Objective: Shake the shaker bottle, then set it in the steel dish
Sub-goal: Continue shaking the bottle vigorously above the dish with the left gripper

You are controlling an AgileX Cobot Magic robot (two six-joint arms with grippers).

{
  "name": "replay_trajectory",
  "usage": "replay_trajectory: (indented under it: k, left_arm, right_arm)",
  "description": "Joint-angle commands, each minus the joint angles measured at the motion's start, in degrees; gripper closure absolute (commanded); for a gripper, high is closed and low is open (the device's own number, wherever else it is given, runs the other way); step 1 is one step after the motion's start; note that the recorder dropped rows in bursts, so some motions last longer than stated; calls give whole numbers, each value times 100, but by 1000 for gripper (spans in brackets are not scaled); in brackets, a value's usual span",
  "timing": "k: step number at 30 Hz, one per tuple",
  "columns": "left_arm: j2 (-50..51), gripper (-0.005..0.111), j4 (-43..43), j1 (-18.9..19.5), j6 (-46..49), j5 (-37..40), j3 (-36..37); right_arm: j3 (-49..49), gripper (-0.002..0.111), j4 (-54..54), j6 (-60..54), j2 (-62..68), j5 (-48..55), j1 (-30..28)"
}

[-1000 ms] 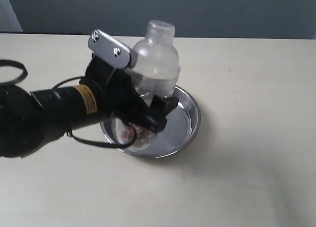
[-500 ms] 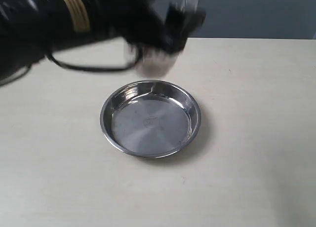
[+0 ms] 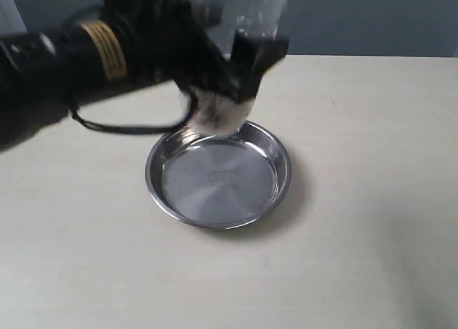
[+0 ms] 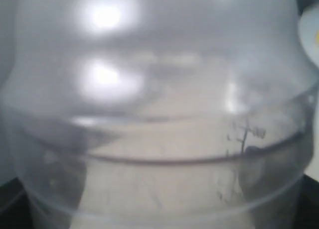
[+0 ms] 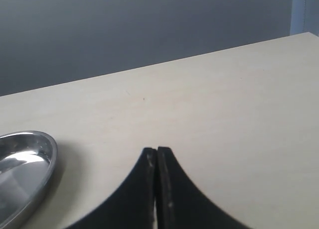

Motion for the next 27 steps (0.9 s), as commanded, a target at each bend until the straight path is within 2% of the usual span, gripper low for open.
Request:
replay_trajectory:
  k: [1,3,5,7,9,11,13,15,17,18,21,24,27]
  left_arm:
    - [839,106,-276,216,17,533,486]
    - [737,106,-324,115,-188,447,456]
    - [155,106,101,-52,-163,137,183]
    - [-314,106,555,-48,-53,-189,-192]
    - [-25,106,203,119,14,-73,34]
    - [685,106,-41,262,5,69,472]
    - [1051,106,-367,275,-265,37,628]
    - [675,106,-21,116,-412,-329,505]
    - [-19,106,458,10,-331,-689,81]
    - [-209,106,576,-7,-119,-609,-95]
    - [275,106,22,90,225,-2,272]
    - [1063,106,-411,185,71,86,731]
    - [369,106,36,-49,-14,-254,445]
  right_arm:
    - [4,109,-12,-14,-28,-54,16]
    - [4,109,-12,-14,-28,-54,16]
    - [4,109,-12,-14,-28,-54,16]
    - [4,109,-12,-14,-28,-54,16]
    - [4,109,-12,-14,-28,-54,16]
    - [4,109,-12,-14,-28,-54,16]
    - [4,109,-12,-14,-28,-54,16]
    - [4,109,-12,-14,-28,-42,16]
    - [4,109,-22,-14,-28,-42,16]
    - [4,109,-22,-14,-28,-42,16]
    - [4,109,-22,-14,-28,-42,16]
    - [4,109,-22,-14,-28,-42,16]
    - [4,109,-22,-14,-28,-42,16]
